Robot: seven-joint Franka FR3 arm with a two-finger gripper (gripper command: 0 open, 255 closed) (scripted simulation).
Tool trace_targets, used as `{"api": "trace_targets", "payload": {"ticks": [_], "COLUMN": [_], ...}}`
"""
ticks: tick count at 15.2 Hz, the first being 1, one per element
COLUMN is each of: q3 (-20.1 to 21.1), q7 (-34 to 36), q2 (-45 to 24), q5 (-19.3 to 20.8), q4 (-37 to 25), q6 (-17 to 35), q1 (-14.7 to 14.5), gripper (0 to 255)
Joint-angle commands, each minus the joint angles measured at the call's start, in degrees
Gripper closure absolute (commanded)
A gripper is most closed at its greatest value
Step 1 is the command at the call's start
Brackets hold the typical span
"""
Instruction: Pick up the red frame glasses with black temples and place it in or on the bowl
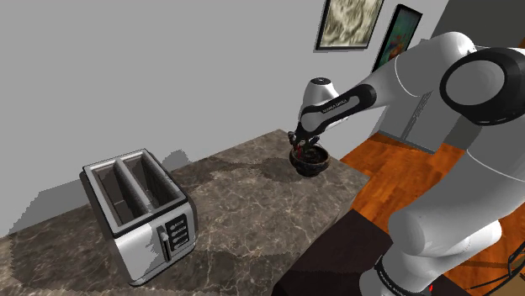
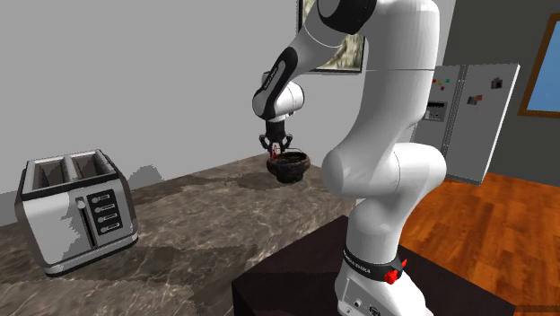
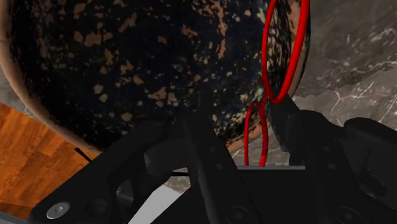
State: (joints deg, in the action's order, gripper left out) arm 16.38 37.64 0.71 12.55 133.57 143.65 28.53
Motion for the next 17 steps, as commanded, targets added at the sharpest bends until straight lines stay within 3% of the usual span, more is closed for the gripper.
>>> {"api": "trace_targets", "payload": {"ticks": [1, 5, 9, 17], "q3": [0.06, -0.04, 0.22, 0.18], "q7": [-0.01, -0.07, -2.78, -2.78], "q2": [-0.05, -0.35, 5.6, 5.6], "q5": [-0.09, 0.07, -3.86, -3.85], "q4": [0.15, 0.19, -0.98, -0.98], "q6": [-0.26, 0.08, -6.6, -6.6], "q1": [-0.06, 0.05, -0.61, -0.65], "gripper": [0, 0, 0, 0]}}
